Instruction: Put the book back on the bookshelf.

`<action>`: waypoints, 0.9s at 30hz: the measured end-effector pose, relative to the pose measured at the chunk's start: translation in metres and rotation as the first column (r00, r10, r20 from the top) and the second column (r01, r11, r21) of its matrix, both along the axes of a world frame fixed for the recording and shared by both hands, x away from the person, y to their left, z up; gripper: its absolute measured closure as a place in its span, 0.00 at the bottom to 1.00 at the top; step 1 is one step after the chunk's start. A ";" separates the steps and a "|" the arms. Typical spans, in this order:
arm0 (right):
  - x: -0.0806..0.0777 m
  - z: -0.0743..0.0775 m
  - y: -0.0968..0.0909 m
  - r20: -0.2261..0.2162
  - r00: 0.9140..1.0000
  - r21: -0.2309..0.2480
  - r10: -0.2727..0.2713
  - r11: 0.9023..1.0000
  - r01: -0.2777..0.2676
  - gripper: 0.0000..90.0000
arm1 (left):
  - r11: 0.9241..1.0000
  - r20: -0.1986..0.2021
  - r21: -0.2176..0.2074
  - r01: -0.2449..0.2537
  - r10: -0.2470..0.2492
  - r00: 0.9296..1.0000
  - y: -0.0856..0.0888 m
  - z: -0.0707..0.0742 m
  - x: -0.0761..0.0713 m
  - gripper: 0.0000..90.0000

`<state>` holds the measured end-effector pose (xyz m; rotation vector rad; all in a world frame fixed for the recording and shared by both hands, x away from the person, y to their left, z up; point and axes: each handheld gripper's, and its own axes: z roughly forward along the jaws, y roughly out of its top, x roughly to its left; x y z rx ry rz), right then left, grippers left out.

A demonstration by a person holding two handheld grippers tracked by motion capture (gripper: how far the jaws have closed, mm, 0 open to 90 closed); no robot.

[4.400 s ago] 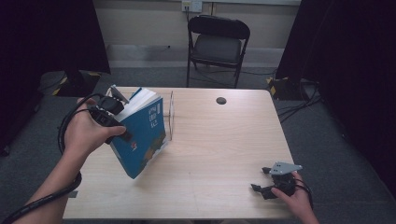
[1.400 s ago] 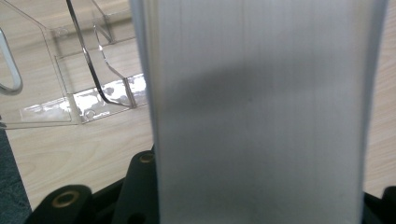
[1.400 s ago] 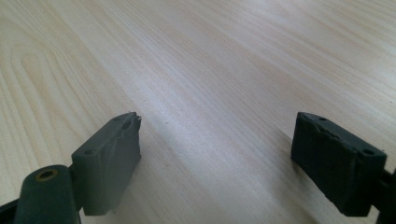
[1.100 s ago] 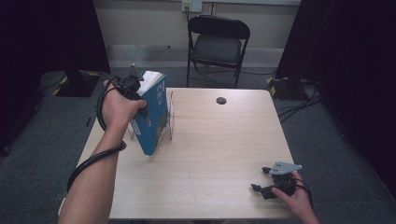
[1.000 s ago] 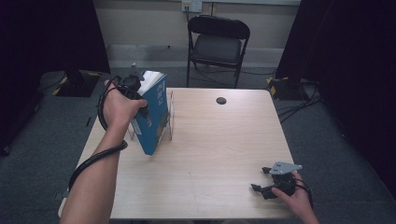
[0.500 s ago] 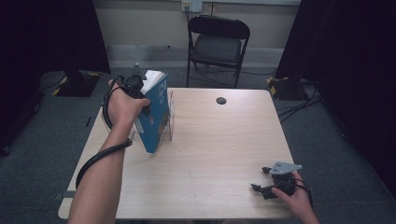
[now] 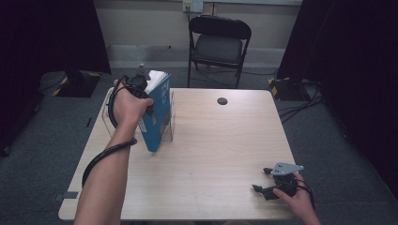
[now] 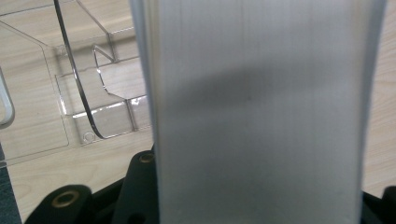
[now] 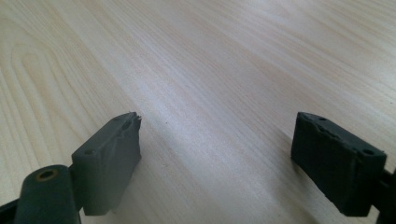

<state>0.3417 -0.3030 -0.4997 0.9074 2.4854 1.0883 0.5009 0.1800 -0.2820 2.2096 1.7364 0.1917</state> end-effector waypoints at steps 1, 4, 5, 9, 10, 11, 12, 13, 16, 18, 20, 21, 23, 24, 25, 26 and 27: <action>0.000 0.000 0.000 0.000 1.000 0.000 0.000 1.000 0.000 0.17 | 1.000 0.000 -0.005 0.000 0.000 1.000 -0.001 0.000 0.001 0.69; 0.000 0.000 0.000 0.000 1.000 0.000 0.000 1.000 0.000 0.16 | 1.000 -0.001 0.004 0.008 -0.008 1.000 -0.002 -0.001 0.002 0.69; 0.000 0.000 0.000 0.000 1.000 0.000 0.000 1.000 0.000 0.16 | 1.000 0.000 0.003 0.004 -0.004 1.000 -0.002 -0.001 0.002 0.69; 0.000 0.000 0.000 0.000 1.000 0.000 0.000 1.000 0.000 0.16 | 1.000 0.006 -0.002 -0.004 0.004 1.000 -0.002 -0.003 0.004 0.69; 0.000 0.000 0.000 -0.002 1.000 0.000 0.000 1.000 0.000 0.16 | 1.000 0.007 -0.001 -0.005 0.005 1.000 -0.002 -0.003 0.005 0.69; 0.000 0.000 0.000 -0.002 1.000 0.000 -0.001 1.000 0.001 0.16 | 1.000 0.007 0.002 -0.006 0.006 1.000 -0.003 -0.003 0.005 0.69; 0.000 0.000 0.000 -0.002 1.000 0.000 0.000 1.000 0.000 0.16 | 1.000 0.006 0.000 -0.006 0.006 1.000 -0.003 -0.003 0.006 0.69; 0.000 0.000 0.000 -0.002 1.000 0.000 0.000 1.000 0.000 0.16 | 1.000 0.006 0.004 -0.001 0.001 1.000 -0.002 -0.003 0.006 0.69; 0.000 0.000 0.000 -0.002 1.000 0.000 0.000 1.000 0.000 0.16 | 1.000 0.005 -0.001 -0.011 0.011 1.000 -0.003 -0.003 0.007 0.69; 0.000 0.000 0.000 -0.001 1.000 0.000 0.000 1.000 0.000 0.16 | 1.000 0.011 0.001 -0.020 0.020 1.000 -0.003 -0.003 0.008 0.69; 0.000 0.000 0.000 -0.002 1.000 0.000 -0.001 1.000 0.001 0.16 | 1.000 0.012 -0.001 -0.017 0.017 1.000 -0.003 -0.003 0.008 0.69; 0.000 0.000 0.000 -0.001 1.000 0.000 0.000 1.000 0.000 0.16 | 1.000 0.010 -0.005 -0.018 0.018 1.000 -0.003 -0.003 0.009 0.69; 0.000 0.000 0.000 -0.001 1.000 0.000 0.000 1.000 0.000 0.16 | 1.000 0.011 0.008 -0.013 0.013 1.000 -0.003 -0.003 0.010 0.69; 0.000 0.000 0.000 -0.002 1.000 0.000 -0.001 1.000 0.001 0.16 | 1.000 0.011 0.010 -0.011 0.011 1.000 -0.003 -0.003 0.010 0.69; 0.000 0.000 0.000 -0.002 1.000 0.000 0.000 1.000 0.000 0.16 | 1.000 0.012 0.015 -0.010 0.010 1.000 -0.003 -0.003 0.010 0.69; 0.000 0.000 0.000 -0.002 1.000 0.000 -0.001 1.000 0.001 0.16 | 1.000 0.015 0.011 -0.023 0.023 1.000 -0.004 -0.004 0.011 0.69; 0.000 0.000 0.000 -0.002 1.000 0.000 -0.001 1.000 0.001 0.16 | 1.000 0.017 0.014 -0.019 0.019 1.000 -0.003 -0.004 0.011 0.69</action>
